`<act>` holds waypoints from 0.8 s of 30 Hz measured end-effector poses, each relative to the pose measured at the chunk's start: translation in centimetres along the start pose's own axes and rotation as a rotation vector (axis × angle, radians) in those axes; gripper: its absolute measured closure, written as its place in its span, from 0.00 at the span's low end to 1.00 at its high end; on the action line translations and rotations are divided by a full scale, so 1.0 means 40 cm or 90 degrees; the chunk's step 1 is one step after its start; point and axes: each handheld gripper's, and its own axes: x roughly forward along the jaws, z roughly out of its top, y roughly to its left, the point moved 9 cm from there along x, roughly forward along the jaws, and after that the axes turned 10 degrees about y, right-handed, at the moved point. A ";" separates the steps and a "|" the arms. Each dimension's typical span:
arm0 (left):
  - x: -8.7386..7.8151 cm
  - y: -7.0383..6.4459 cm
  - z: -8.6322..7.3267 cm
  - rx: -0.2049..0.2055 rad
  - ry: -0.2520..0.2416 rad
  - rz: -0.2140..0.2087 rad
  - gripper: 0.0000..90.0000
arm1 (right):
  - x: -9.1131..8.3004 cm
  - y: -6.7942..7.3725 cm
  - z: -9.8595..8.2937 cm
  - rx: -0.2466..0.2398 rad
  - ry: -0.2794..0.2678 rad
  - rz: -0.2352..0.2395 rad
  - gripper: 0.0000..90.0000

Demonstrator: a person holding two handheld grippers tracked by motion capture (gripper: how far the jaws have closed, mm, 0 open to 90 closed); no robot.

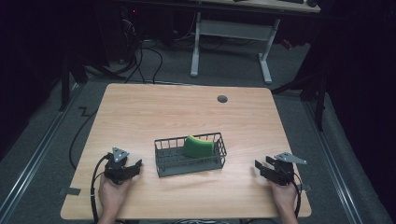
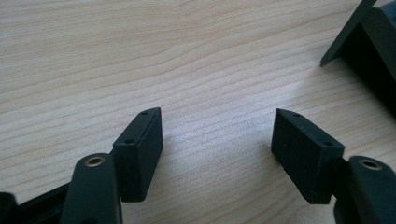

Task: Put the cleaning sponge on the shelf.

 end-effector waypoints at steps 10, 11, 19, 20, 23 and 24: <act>0.000 0.000 0.000 0.000 0.000 0.000 0.38 | 0.021 0.008 -0.010 -0.035 0.054 -0.043 0.41; 0.000 0.000 0.000 0.000 0.000 0.000 0.38 | 0.021 0.010 -0.010 -0.041 0.056 -0.047 0.40; -0.001 0.000 -0.002 0.000 0.002 0.000 0.38 | 0.022 0.009 -0.010 -0.042 0.056 -0.046 0.39; -0.001 0.000 -0.002 0.000 0.002 0.000 0.38 | 0.022 0.009 -0.010 -0.041 0.056 -0.045 0.39; -0.001 0.000 -0.002 -0.001 0.002 0.001 0.38 | 0.022 0.009 -0.010 -0.042 0.056 -0.045 0.39; -0.001 0.000 -0.002 -0.001 0.001 0.002 0.38 | 0.022 0.009 -0.010 -0.041 0.057 -0.045 0.39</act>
